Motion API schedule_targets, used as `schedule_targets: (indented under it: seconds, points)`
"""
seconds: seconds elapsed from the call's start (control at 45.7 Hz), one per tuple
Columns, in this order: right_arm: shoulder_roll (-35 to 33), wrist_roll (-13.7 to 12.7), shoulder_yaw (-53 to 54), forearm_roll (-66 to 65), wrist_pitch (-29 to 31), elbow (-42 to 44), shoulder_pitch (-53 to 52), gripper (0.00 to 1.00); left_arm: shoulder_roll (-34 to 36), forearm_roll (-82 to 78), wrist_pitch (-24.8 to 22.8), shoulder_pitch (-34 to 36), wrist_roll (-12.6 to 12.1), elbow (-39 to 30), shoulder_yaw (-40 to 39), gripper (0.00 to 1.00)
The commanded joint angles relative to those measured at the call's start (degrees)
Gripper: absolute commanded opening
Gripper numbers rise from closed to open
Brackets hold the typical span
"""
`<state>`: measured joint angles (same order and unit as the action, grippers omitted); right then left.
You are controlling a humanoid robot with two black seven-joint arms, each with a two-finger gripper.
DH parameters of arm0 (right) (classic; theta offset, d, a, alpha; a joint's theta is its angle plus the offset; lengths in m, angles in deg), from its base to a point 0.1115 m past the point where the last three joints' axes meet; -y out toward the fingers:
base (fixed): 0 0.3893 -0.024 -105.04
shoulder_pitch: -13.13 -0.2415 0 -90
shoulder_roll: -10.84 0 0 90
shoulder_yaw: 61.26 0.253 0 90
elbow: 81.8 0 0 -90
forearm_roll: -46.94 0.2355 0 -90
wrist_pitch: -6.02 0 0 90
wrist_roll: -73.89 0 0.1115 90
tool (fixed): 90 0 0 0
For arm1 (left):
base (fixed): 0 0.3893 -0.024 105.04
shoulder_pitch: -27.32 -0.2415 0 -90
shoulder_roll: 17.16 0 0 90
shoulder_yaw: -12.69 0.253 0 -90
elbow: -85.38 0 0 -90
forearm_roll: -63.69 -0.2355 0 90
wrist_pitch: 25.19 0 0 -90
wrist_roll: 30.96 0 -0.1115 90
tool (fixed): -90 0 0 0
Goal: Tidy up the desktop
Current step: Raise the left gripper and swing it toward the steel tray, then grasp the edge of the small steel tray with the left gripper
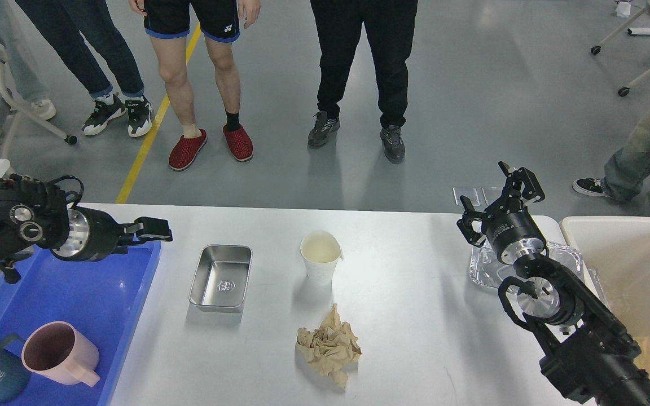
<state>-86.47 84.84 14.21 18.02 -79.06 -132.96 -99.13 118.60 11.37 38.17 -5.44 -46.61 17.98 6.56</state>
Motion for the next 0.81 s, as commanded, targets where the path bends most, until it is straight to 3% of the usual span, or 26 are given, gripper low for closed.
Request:
schedule_targets:
  seconds: [0.0,0.219,0.46,0.722,0.788]
  points:
    - [0.01,-0.05,-0.06,0.0,0.0,0.01,-0.07,1.0,-5.68,0.02,2.38,-2.48,0.09,4.9,-0.02,0.95]
    - [0.01,-0.05,-0.06,0.0,0.0,0.01,-0.07,1.0,-14.38,0.02,6.16,-7.05,0.53,14.3,0.06,0.94]
    - [0.01,-0.05,-0.06,0.0,0.0,-0.69,0.28,1.0,-21.86,0.02,8.01,-8.02,0.7,19.84,0.15,0.87]
    - [-0.25,-0.06,0.03,0.0,0.0,-1.05,0.55,1.0,-25.46,-0.77,8.01,-8.02,0.53,22.92,0.24,0.63]
    - [-0.34,0.03,0.03,0.0,0.0,-1.05,0.64,1.0,-25.99,-0.68,7.92,-8.02,-0.09,23.97,0.24,0.51]
